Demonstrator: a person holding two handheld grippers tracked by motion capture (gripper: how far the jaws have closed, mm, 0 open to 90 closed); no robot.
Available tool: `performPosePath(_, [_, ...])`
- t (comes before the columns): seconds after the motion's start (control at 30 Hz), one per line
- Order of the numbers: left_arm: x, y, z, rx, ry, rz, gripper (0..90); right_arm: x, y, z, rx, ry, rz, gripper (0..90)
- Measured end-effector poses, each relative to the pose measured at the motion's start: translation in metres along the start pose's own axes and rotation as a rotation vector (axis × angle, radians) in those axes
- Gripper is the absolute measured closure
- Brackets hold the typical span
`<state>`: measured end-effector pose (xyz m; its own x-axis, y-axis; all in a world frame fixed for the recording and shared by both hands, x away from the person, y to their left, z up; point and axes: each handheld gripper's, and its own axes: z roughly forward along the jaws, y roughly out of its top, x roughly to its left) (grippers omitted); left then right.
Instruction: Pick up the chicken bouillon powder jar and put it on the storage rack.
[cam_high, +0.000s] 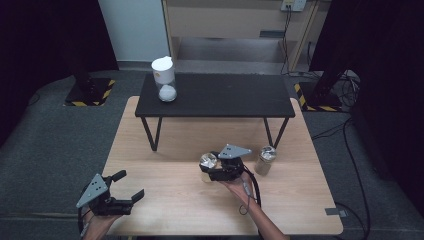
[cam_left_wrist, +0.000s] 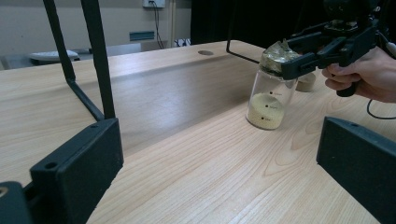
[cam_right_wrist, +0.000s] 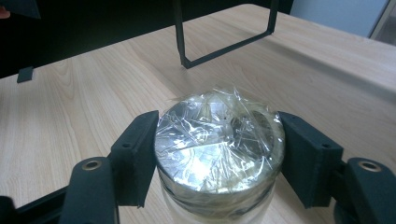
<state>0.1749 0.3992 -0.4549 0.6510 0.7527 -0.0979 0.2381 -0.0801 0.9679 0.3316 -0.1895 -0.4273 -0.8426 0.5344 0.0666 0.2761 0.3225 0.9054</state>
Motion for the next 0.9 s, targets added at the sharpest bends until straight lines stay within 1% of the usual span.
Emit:
performPosePath(0.23, [0.001,-0.001,0.0,-0.003,0.0,-0.004,0.0,0.0,0.002,0.0,0.004,0.001,-0.007,35.3])
performPosePath(0.4, [0.001,-0.001,0.0,-0.003,0.001,-0.005,0.0,0.0,0.007,-0.003,0.022,0.002,-0.021,35.3])
performPosePath(0.53, [0.001,-0.001,-0.001,-0.004,0.002,-0.004,0.0,-0.001,0.013,-0.007,0.034,0.013,-0.035,35.3])
performPosePath(0.67, [0.001,-0.001,-0.001,-0.004,0.003,-0.005,0.0,-0.005,0.021,-0.014,0.031,0.04,-0.043,35.3])
performPosePath(0.8, [0.001,-0.001,-0.002,-0.005,0.003,-0.006,0.0,-0.009,0.033,-0.021,0.034,0.067,-0.064,35.3])
performPosePath(0.9, [0.001,-0.001,-0.002,-0.005,0.003,-0.005,0.0,-0.013,0.042,-0.026,0.034,0.096,-0.071,35.4])
